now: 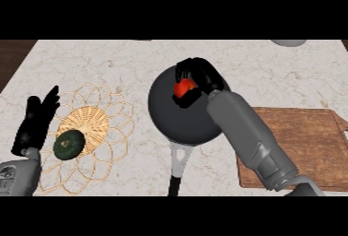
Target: Pick the tomato from the cutting board and place it in the pan
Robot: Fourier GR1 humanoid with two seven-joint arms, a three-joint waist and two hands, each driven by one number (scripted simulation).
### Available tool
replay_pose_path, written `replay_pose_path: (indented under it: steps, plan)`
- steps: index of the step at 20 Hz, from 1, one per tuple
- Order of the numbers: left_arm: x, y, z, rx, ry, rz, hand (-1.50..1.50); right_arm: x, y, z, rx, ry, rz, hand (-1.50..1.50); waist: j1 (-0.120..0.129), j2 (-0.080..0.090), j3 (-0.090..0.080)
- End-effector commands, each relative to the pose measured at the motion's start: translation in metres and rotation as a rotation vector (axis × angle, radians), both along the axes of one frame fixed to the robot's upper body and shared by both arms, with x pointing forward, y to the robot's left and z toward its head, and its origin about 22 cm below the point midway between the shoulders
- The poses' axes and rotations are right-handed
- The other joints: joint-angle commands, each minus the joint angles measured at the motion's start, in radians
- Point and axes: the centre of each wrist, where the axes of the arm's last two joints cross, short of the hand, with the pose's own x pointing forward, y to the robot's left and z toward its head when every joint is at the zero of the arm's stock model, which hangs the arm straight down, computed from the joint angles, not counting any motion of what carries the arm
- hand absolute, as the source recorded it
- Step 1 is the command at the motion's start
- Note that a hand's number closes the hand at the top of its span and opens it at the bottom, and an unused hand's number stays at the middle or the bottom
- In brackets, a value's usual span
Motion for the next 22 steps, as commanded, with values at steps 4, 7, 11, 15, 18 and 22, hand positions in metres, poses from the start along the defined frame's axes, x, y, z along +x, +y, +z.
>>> replay_pose_path:
  steps: [4,7,11,15,18,22]
  plan:
    - [0.017,-0.011,0.006,-0.002,0.003,-0.036,0.00,-0.005,-0.003,-0.030,0.061,0.137,0.018,-1.50,0.035,0.011,0.000]
    - [0.024,-0.017,0.011,-0.007,-0.021,-0.052,0.00,-0.005,0.002,-0.026,0.093,0.118,-0.003,-1.50,0.063,0.016,0.001]
    - [0.015,-0.020,0.000,0.004,0.007,-0.080,0.00,-0.013,-0.001,-0.041,0.192,0.106,-0.016,-1.50,0.070,0.013,0.001]
    - [0.012,-0.027,-0.003,0.000,-0.004,-0.089,0.00,-0.009,0.003,-0.028,0.323,0.026,-0.043,-1.50,0.078,0.012,0.002]
    - [0.020,-0.014,0.011,0.005,0.004,-0.037,0.00,-0.009,-0.002,-0.033,0.410,-0.001,-0.054,-1.50,0.031,0.006,0.002]
    - [0.011,0.001,0.000,0.008,-0.003,-0.006,0.00,0.002,0.000,-0.017,0.489,-0.016,-0.133,-1.50,0.007,0.004,0.000]
